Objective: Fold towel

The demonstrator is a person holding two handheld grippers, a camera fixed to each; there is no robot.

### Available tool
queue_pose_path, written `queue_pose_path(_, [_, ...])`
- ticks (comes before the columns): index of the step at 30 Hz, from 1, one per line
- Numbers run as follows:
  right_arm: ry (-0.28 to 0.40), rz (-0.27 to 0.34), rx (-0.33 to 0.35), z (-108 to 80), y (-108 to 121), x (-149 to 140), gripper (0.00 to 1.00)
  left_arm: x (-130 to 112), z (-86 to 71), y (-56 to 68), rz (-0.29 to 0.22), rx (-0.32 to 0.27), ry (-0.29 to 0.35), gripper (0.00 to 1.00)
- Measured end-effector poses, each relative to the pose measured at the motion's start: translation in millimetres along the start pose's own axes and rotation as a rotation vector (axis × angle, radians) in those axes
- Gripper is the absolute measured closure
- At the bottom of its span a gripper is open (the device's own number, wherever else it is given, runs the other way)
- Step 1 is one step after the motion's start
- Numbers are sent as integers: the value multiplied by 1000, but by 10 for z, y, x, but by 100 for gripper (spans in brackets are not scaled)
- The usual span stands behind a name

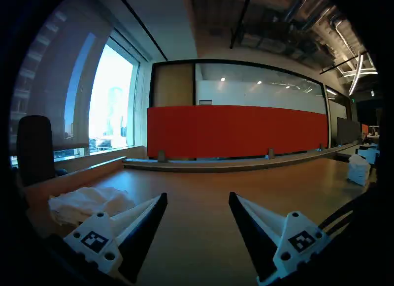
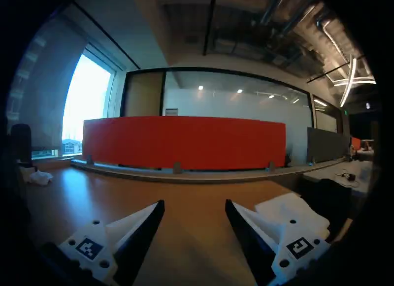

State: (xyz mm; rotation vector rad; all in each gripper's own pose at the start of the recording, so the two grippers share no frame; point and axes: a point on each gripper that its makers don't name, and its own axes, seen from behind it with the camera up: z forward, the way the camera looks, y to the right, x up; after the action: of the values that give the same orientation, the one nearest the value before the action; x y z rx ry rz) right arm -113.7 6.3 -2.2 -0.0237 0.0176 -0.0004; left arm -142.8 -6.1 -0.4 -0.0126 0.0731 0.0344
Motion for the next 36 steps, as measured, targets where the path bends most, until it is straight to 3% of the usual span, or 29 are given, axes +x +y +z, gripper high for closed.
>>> queue_pose_path(11, [-5, -28, 2, 61, -67, -129, 5, -4, 3, 0, 0, 0, 0, 7])
queue_pose_path(24, [-10, 26, -4, 67, -56, -218, 5, -8, 2, -1, 0, 0, 0, 8])
queue_pose_path(36, [-5, 31, 2, 39, -44, -210, 5, -10, 5, -1, 0, 0, 0, 7])
